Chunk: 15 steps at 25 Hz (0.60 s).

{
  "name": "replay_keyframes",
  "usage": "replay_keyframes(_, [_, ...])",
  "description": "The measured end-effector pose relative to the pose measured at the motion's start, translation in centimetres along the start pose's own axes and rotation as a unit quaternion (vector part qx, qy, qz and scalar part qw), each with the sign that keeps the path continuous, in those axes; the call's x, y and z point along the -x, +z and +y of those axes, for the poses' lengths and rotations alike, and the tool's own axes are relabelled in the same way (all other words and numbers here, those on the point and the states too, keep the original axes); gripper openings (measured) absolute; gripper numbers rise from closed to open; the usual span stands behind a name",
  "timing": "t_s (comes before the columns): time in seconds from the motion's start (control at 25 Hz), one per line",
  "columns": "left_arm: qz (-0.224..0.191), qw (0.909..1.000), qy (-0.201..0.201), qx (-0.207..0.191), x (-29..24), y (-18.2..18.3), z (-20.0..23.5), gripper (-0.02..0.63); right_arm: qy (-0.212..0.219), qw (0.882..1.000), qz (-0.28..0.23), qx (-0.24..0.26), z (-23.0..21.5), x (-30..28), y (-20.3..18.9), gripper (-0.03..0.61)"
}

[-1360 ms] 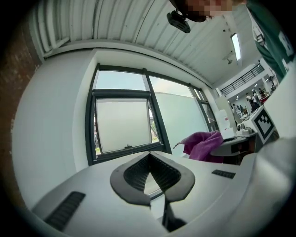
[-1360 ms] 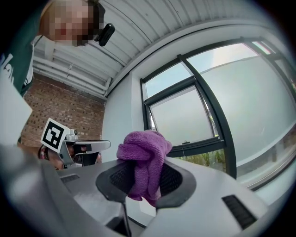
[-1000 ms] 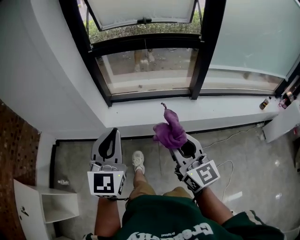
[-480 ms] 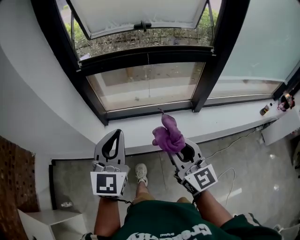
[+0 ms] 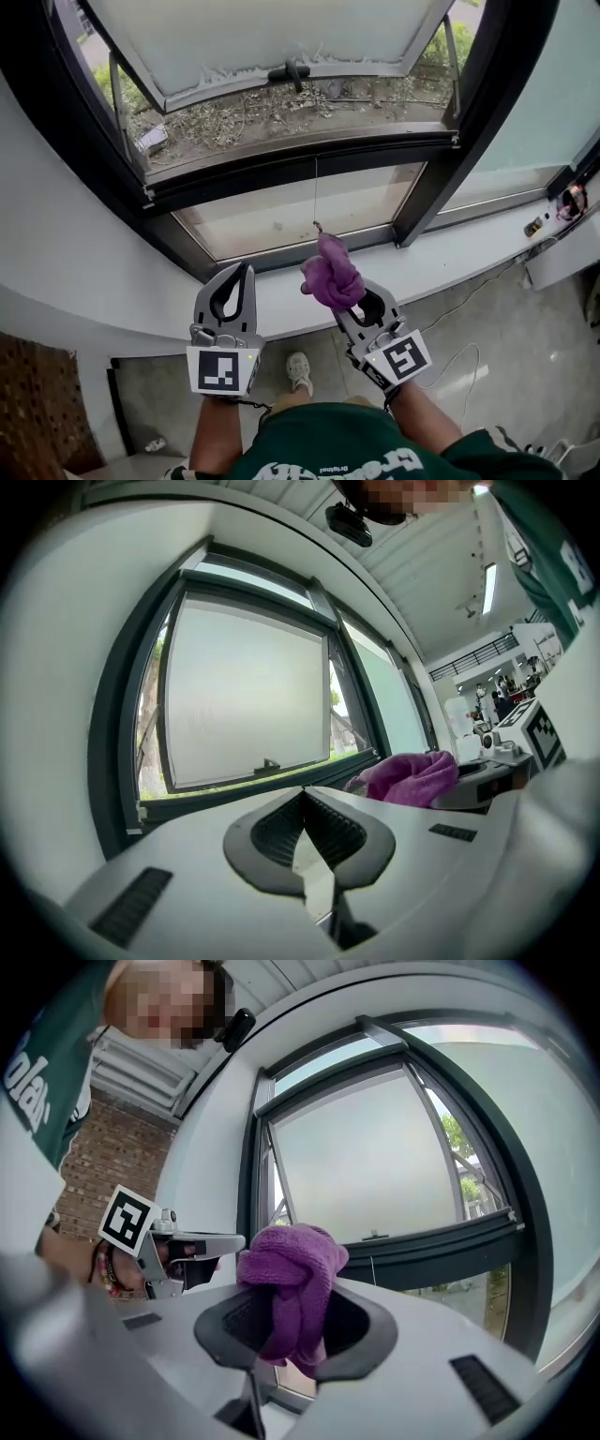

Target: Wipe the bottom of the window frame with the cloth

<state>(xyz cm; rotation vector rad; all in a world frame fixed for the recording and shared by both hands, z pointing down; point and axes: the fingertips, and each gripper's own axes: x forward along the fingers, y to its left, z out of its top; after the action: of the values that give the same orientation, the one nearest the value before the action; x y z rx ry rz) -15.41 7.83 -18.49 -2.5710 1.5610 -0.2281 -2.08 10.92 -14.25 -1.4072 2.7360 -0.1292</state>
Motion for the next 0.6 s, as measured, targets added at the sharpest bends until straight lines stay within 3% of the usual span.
replay_keyframes(0.6, [0.001, 0.9993, -0.031, 0.019, -7.7, -1.6, 6.4, 0.009, 0.002, 1.0, 0.021, 0.007, -2.0, -10.0, -1.2, 0.12])
